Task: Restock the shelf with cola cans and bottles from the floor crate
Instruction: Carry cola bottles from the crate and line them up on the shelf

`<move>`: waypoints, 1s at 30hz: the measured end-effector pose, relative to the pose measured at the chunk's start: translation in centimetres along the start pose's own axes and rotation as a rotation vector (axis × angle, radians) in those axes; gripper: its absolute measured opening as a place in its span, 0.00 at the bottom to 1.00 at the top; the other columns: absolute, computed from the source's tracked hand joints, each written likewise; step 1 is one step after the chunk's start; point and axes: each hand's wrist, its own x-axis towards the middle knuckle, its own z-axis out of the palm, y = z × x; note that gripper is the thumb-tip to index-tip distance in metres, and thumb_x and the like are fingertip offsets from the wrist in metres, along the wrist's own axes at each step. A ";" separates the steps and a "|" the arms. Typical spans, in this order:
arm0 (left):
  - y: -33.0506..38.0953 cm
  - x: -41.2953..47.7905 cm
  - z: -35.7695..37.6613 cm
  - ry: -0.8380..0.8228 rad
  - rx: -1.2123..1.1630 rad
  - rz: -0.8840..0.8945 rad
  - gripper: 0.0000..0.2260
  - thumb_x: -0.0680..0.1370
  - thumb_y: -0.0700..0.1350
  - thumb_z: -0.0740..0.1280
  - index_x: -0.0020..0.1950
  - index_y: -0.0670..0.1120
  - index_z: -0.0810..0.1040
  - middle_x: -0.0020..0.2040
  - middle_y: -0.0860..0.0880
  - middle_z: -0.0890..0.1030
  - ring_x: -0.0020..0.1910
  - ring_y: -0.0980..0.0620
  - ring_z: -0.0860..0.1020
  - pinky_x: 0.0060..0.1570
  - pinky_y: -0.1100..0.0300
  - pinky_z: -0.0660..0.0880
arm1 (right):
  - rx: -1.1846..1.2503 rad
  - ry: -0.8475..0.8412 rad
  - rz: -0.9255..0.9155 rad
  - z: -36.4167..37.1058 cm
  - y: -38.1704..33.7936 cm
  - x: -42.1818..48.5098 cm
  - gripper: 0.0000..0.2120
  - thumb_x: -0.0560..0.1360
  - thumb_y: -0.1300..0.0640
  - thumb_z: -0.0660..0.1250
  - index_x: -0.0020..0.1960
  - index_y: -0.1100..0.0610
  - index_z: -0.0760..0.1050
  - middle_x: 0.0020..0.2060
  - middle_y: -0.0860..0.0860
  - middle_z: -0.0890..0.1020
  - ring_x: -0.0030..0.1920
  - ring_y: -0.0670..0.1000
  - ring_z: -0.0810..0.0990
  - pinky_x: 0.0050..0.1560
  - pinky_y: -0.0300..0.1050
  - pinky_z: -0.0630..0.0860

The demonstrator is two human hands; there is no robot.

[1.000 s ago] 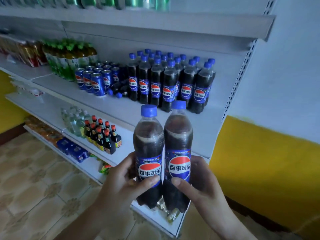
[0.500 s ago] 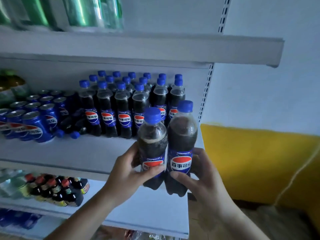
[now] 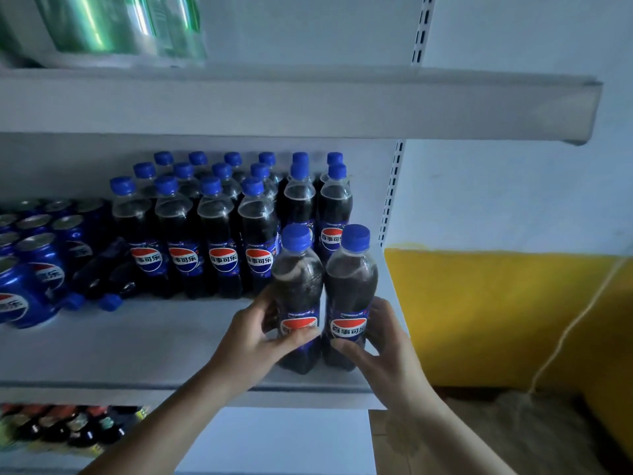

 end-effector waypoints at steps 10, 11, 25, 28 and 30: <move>-3.9 -2.7 0.5 -0.014 0.259 0.007 0.24 0.74 0.55 0.76 0.66 0.57 0.72 0.59 0.61 0.82 0.59 0.59 0.80 0.57 0.62 0.76 | -0.393 0.007 0.045 0.2 2.5 -1.4 0.27 0.71 0.55 0.79 0.66 0.47 0.73 0.54 0.35 0.83 0.56 0.35 0.79 0.51 0.24 0.71; -4.3 -3.5 0.7 0.021 0.280 0.009 0.23 0.75 0.56 0.75 0.67 0.57 0.71 0.60 0.61 0.81 0.60 0.59 0.79 0.58 0.64 0.74 | -0.473 0.030 0.013 0.2 2.8 -1.8 0.29 0.71 0.53 0.79 0.68 0.48 0.72 0.56 0.36 0.81 0.56 0.35 0.77 0.52 0.22 0.68; -4.5 -3.8 1.5 0.209 0.711 0.058 0.21 0.72 0.68 0.67 0.37 0.57 0.61 0.30 0.61 0.64 0.28 0.66 0.65 0.30 0.74 0.56 | -0.859 0.268 -0.121 1.6 2.9 -2.3 0.28 0.67 0.43 0.79 0.61 0.48 0.72 0.33 0.39 0.79 0.34 0.44 0.79 0.37 0.44 0.74; -5.1 -3.3 1.5 0.196 0.673 0.063 0.20 0.73 0.68 0.67 0.37 0.57 0.60 0.32 0.59 0.65 0.29 0.60 0.66 0.30 0.68 0.60 | -0.851 0.247 -0.098 1.5 2.8 -1.6 0.28 0.68 0.43 0.79 0.62 0.47 0.72 0.34 0.36 0.76 0.33 0.39 0.74 0.35 0.41 0.71; -5.4 -2.5 1.4 0.186 0.672 0.076 0.20 0.74 0.66 0.68 0.37 0.56 0.61 0.32 0.58 0.65 0.30 0.57 0.66 0.31 0.64 0.63 | -0.826 0.240 -0.084 1.5 2.8 -0.9 0.26 0.69 0.41 0.77 0.62 0.47 0.72 0.33 0.33 0.72 0.32 0.34 0.69 0.34 0.39 0.67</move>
